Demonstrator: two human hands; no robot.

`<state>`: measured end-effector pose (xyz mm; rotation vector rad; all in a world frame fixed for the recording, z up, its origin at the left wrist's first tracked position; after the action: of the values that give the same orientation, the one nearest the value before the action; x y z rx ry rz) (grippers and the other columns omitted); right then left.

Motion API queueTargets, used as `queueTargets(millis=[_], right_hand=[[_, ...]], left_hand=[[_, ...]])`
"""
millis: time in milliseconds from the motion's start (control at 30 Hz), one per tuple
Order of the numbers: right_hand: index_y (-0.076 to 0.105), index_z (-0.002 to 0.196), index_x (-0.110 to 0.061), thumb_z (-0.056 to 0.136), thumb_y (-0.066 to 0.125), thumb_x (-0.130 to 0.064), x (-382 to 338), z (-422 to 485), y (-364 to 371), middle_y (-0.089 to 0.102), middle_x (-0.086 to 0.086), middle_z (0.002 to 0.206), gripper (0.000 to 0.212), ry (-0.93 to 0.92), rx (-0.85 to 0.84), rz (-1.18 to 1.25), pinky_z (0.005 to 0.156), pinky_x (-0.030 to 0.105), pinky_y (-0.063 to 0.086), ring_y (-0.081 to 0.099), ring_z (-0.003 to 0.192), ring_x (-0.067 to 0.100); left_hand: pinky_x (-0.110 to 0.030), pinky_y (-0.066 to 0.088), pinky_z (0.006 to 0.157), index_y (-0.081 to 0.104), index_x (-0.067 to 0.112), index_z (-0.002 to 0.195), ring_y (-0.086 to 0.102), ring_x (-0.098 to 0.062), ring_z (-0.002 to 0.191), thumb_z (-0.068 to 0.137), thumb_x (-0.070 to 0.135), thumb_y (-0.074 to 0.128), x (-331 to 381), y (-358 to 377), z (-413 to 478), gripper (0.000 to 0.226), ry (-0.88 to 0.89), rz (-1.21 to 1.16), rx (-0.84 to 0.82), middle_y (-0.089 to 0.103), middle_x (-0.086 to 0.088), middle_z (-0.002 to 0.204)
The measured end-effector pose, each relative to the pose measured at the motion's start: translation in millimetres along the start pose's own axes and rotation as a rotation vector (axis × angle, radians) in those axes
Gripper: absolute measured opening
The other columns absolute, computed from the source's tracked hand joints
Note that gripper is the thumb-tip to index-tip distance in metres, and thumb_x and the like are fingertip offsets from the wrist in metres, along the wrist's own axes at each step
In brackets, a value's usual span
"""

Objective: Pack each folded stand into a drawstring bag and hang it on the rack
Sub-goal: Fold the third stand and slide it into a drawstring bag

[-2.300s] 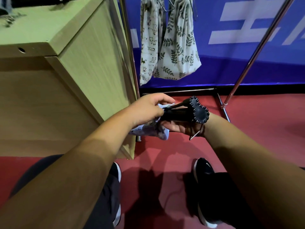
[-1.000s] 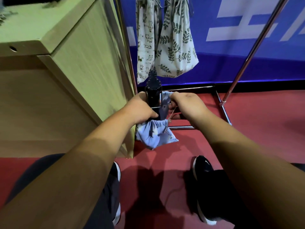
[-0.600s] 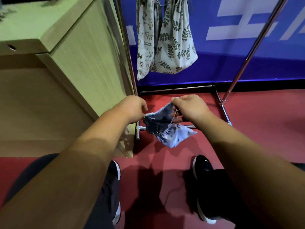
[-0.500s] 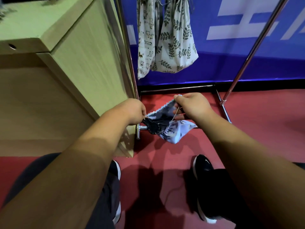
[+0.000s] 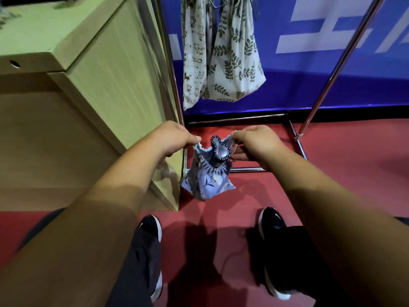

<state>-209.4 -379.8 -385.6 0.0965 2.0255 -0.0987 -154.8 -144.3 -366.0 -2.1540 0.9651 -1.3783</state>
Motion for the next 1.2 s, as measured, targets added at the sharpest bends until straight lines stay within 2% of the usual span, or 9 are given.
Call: queueTargets(millis=[167,333,433,533,667,767,933,1033,1200], right_hand=[[0.069,0.102,0.002,0.096,0.068,-0.004,5,3,0,0.068,0.020,0.084,0.009,0.051,-0.026,0.015,0.069,0.041,0.067,0.072,0.071,0.030],[0.068,0.105,0.005,0.099,0.067,-0.009,12,8,-7,0.070,0.018,0.087,0.015,0.099,0.018,0.049,0.072,0.044,0.068,0.076,0.086,0.037],[0.066,0.102,0.002,0.104,0.066,-0.018,12,6,-5,0.068,0.015,0.082,0.020,0.109,-0.003,0.049,0.063,0.039,0.066,0.076,0.071,0.030],[0.060,0.086,-0.001,0.104,0.057,-0.008,13,4,-1,0.064,0.012,0.066,0.019,0.134,-0.034,0.035,0.057,0.037,0.066,0.072,0.053,0.024],[0.062,0.096,-0.010,0.100,0.063,-0.013,3,0,4,0.064,0.011,0.079,0.005,0.054,-0.093,-0.004,0.076,0.051,0.068,0.071,0.068,0.029],[0.066,0.090,-0.014,0.099,0.071,-0.019,-8,-2,2,0.063,0.011,0.083,0.011,-0.042,-0.071,-0.038,0.082,0.052,0.066,0.071,0.075,0.029],[0.063,0.072,-0.016,0.097,0.074,-0.018,-16,-4,8,0.059,0.016,0.079,0.027,-0.152,-0.067,-0.010,0.087,0.052,0.064,0.065,0.074,0.027],[0.066,0.073,-0.015,0.095,0.076,-0.022,-21,-6,10,0.060,0.013,0.074,0.025,-0.195,-0.118,0.033,0.077,0.045,0.054,0.056,0.077,0.028],[0.084,0.106,-0.018,0.100,0.067,-0.022,-31,-15,11,0.074,0.006,0.081,0.019,-0.281,-0.124,-0.107,0.071,0.028,0.047,0.066,0.075,0.013]], left_hand=[[-0.027,0.045,0.038,0.077,0.012,0.090,0.053,-0.030,0.073,0.076,0.042,0.093,-4,-4,-2,0.036,-0.048,-0.075,0.010,0.067,-0.015,0.095],[-0.025,0.039,0.056,0.066,0.015,0.082,0.047,-0.021,0.066,0.089,0.041,0.082,-5,-1,-1,0.031,-0.097,-0.146,0.022,0.058,-0.004,0.076],[-0.027,0.038,0.058,0.067,0.017,0.087,0.047,-0.018,0.068,0.091,0.032,0.076,-1,-5,-1,0.018,-0.097,-0.252,0.060,0.058,-0.001,0.078],[-0.025,0.041,0.057,0.060,0.022,0.086,0.048,-0.012,0.060,0.100,0.029,0.064,4,0,-5,0.017,-0.126,-0.439,-0.033,0.055,0.005,0.064],[-0.029,0.052,0.067,0.057,0.022,0.084,0.055,-0.013,0.057,0.101,0.034,0.064,9,4,-6,0.022,-0.108,-0.582,-0.074,0.051,0.007,0.056],[-0.034,0.052,0.076,0.066,0.016,0.082,0.051,-0.017,0.056,0.100,0.030,0.066,14,8,-5,0.023,-0.027,-0.597,-0.100,0.047,0.005,0.054],[-0.032,0.047,0.065,0.077,0.006,0.108,0.048,-0.013,0.051,0.094,0.011,0.072,23,18,-9,0.015,0.138,-0.518,-0.085,0.062,0.001,0.065],[-0.031,0.050,0.068,0.073,0.018,0.124,0.056,-0.013,0.059,0.092,0.006,0.073,25,23,-10,0.034,0.169,-0.485,-0.092,0.072,-0.005,0.080],[-0.042,0.055,0.099,0.057,0.033,0.147,0.074,-0.018,0.097,0.066,0.020,0.076,23,38,-2,0.085,0.262,-0.300,-0.125,0.080,-0.001,0.099]])
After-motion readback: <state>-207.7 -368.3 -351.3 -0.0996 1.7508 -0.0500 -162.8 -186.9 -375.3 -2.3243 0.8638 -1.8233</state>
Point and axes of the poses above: each hand's wrist, its own z-axis towards the middle knuckle, its own y-axis out of the palm, x = y × z, the point moved 5 cm from there along z, towards the middle knuckle
